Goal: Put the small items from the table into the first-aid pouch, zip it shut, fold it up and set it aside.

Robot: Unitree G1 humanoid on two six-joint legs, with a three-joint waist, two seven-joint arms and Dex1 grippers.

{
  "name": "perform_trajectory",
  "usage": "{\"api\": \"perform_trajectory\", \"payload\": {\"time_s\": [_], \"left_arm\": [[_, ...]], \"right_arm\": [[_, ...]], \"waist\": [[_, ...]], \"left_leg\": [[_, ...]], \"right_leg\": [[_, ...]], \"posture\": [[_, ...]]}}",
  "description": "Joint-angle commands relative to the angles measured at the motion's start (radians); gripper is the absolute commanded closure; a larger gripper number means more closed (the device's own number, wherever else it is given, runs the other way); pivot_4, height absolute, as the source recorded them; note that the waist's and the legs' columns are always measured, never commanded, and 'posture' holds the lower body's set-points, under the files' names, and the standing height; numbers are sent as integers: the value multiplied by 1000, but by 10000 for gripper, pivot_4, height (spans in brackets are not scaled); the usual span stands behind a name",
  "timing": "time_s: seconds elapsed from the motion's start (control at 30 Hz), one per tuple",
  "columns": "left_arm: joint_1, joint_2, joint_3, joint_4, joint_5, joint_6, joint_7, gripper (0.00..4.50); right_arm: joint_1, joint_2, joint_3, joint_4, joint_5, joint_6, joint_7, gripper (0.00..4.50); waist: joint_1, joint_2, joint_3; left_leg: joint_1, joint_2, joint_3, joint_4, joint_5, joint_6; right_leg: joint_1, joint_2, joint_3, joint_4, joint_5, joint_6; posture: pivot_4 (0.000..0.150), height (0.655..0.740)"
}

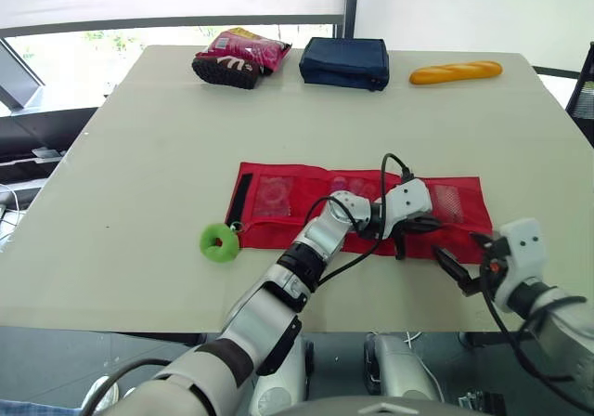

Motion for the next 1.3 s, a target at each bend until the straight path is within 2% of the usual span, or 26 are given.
{"api": "perform_trajectory", "payload": {"time_s": [0.03,0.1,0.17,0.23,0.27,0.3,0.37,0.4,0.43,0.5,0.53,0.6,0.73,0.9,0.97,1.17,1.3], "left_arm": [[-24,-33,15,-1,-15,-20,9,45000],[-29,-44,36,1,-31,-8,22,45000],[-30,-47,58,-12,-50,1,23,38847],[-24,-44,79,-41,-73,16,11,35980],[-23,-42,84,-48,-78,21,8,29441],[-7,-21,85,-99,-93,17,-23,27062],[28,24,91,-219,-137,46,-87,16743],[49,57,95,-296,-168,78,-127,14281],[67,85,96,-356,-192,108,-156,9167],[105,165,96,-478,-237,171,-214,2083],[125,218,102,-541,-262,209,-244,613],[163,333,115,-651,-306,262,-308,613],[246,582,194,-831,-434,379,-442,0],[315,785,324,-926,-525,439,-482,0],[340,845,369,-955,-555,460,-482,0],[384,939,479,-1017,-618,501,-433,0],[407,968,526,-1056,-671,545,-402,0]], "right_arm": [[66,6,-171,-25,65,-44,35,417],[99,8,-222,13,48,-41,20,417],[108,17,-238,54,32,-33,0,0],[92,36,-235,106,10,-39,-27,0],[87,40,-233,119,4,-41,-33,0],[82,44,-211,139,-7,-47,-26,0],[68,59,-178,172,-20,-57,-18,0],[58,70,-165,189,-22,-61,-17,0],[51,76,-156,202,-23,-65,-13,0],[40,76,-132,227,-33,-76,5,0],[34,75,-115,236,-35,-78,15,0],[12,71,-83,253,-44,-79,26,0],[-52,66,-42,298,-54,-81,40,19822],[-97,47,-60,358,-62,-93,65,44487],[-104,39,-78,380,-59,-101,80,44487],[-112,-13,-175,504,-80,-129,101,44487],[-148,-94,-241,691,-185,-175,51,44487]], "waist": [[3,0,0],[3,0,0],[2,0,0],[0,0,0],[-1,0,0],[-2,0,0],[-3,0,0],[-5,0,0],[-9,1,0],[-14,2,-1],[-15,2,-1],[-21,3,-1],[-27,4,-1],[-21,3,-1],[-23,3,-1],[-18,3,-1],[-17,3,-1]], "left_leg": [[0,0,0,0,0,0],[0,0,0,0,0,0],[0,0,1,0,0,0],[0,0,0,0,0,0],[0,0,1,0,0,0],[0,0,1,0,0,0],[0,1,1,0,0,0],[0,1,1,0,0,0],[0,2,2,0,0,0],[0,2,2,0,0,0],[0,2,1,0,0,0],[1,2,1,0,0,0],[2,3,-2,-1,0,0],[1,3,-3,-1,0,0],[1,3,-3,-1,0,0],[1,2,-1,-1,0,0],[1,1,2,-1,0,0]], "right_leg": [[0,0,0,0,0,0],[0,0,0,0,0,0],[0,-1,1,-1,0,0],[0,0,0,0,0,0],[0,0,0,0,0,0],[0,0,0,0,0,0],[-1,0,1,0,0,0],[0,0,1,0,0,0],[-1,1,1,0,0,0],[-1,1,1,0,0,-1],[-1,1,1,0,0,-1],[-1,1,1,1,0,-1],[-1,1,2,1,-2,-4],[0,1,1,1,-3,-4],[-1,1,2,0,-3,-4],[0,0,2,0,-3,-4],[0,0,1,0,-3,-4]], "posture": [[1500,7134],[1500,7134],[1500,7134],[1500,7134],[1500,7134],[1500,7134],[1500,7134],[1500,7134],[1500,7134],[1500,7134],[1500,7134],[1500,7134],[1500,7134],[1500,7134],[1500,7134],[1500,7134],[1500,7134]]}}
